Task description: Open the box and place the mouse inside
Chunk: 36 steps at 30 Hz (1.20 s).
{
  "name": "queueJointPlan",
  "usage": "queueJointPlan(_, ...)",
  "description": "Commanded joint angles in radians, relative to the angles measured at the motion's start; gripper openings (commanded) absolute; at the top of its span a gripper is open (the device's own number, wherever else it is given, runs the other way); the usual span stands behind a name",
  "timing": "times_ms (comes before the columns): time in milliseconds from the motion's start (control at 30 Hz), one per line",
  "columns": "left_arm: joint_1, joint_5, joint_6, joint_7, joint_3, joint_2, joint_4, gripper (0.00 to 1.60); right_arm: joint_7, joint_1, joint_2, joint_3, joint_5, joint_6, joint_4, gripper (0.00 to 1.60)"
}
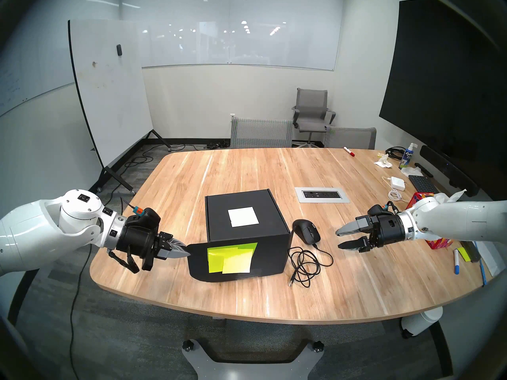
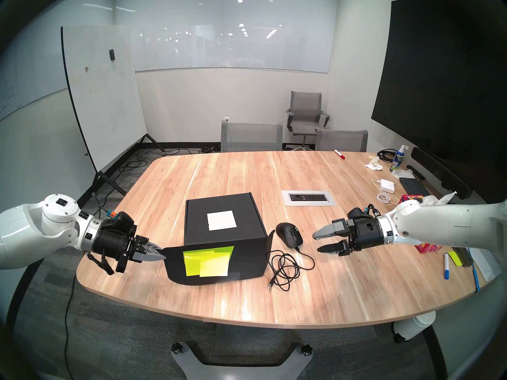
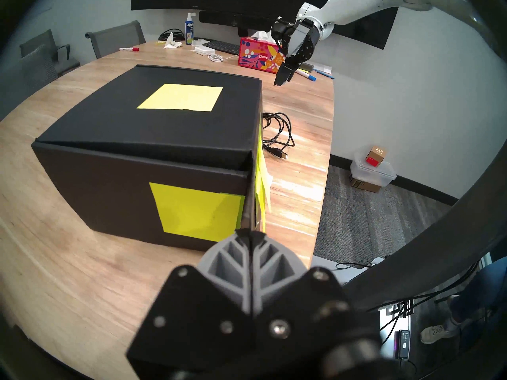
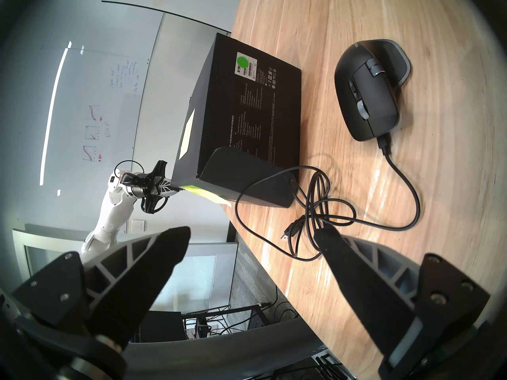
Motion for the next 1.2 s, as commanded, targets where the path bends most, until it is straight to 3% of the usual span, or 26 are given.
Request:
queueJointPlan(0, -0.036, -0.062, 0.011, -0.030, -0.039, 0.019, -0.012, 0.00, 0.006, 0.013, 0.000, 0.009, 0.003, 0.001, 0.002, 1.60)
queueJointPlan(667, -0.090, -0.191, 0.116, -0.079, -0.103, 0.034, -0.029, 0.00, 0.006, 0.013, 0.001, 0.009, 0.002, 0.002, 0.002, 1.60)
queueJointPlan(1167, -0.161, -0.272, 0.280, -0.010, -0.170, -0.057, 0.021, 0.00, 0.005, 0.012, 0.001, 0.010, 0.002, 0.001, 0.002, 1.60)
